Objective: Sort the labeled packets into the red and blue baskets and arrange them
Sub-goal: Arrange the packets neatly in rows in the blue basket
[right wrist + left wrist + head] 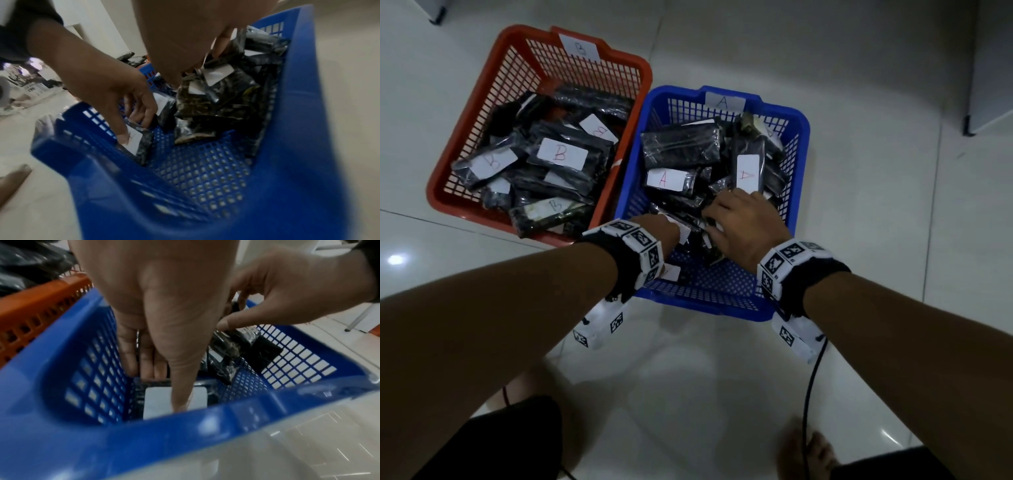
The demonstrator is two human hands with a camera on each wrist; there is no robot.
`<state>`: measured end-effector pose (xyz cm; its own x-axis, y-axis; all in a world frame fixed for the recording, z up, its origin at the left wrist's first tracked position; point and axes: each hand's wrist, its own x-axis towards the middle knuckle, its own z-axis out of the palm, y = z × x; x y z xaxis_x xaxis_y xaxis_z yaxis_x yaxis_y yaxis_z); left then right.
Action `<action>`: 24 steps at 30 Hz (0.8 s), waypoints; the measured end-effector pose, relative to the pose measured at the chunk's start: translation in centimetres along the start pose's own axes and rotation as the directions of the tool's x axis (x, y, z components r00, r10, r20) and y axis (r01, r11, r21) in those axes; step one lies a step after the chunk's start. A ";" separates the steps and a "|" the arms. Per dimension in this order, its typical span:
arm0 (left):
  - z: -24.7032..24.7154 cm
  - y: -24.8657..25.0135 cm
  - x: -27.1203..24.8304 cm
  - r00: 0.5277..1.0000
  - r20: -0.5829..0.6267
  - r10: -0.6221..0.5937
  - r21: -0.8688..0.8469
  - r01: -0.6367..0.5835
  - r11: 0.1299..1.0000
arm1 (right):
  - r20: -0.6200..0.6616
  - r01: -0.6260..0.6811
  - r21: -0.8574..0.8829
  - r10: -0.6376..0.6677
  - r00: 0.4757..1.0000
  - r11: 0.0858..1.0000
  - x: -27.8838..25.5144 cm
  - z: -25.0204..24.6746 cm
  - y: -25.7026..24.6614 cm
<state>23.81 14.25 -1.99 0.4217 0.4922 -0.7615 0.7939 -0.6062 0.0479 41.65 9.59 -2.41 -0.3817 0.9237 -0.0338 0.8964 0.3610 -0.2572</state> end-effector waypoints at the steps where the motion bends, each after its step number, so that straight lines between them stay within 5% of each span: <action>1: -0.4 0.1 -0.1 1.000 0.023 0.000 0.008 0.000 1.000 | 0.013 0.003 0.025 -0.003 1.000 1.000 0.2 -0.1 -0.4; 7: -4.2 -2.6 -1.2 0.974 0.221 -0.044 -0.225 0.095 0.970 | 0.179 -0.058 0.060 0.047 0.983 0.997 1.0 -0.7 -3.0; 13: -8.2 -7.0 -4.1 0.970 0.181 -0.163 -0.414 0.226 0.882 | 0.405 -0.148 0.101 0.095 0.910 0.984 2.4 0.6 -5.2; 17: -9.2 -8.7 -4.9 0.973 0.074 -0.220 -0.552 0.224 0.803 | 0.412 -0.261 0.151 0.179 0.893 0.953 2.9 1.6 -6.4; 21: -9.1 -8.1 -4.4 0.966 -0.120 -0.231 -0.761 0.060 0.646 | 0.393 -0.355 0.175 0.265 0.881 0.919 3.5 2.2 -7.5; 24: -9.0 -6.9 -2.9 0.861 -0.402 -0.311 -0.777 -0.141 0.614 | 0.404 -0.386 0.217 0.278 0.872 0.896 3.6 3.0 -7.8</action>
<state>21.06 22.68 5.69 0.2923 0.8634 -0.4111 0.7682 0.0440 0.6387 32.63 9.69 -3.39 -0.1748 0.8533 -0.4913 0.9019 -0.0613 -0.4275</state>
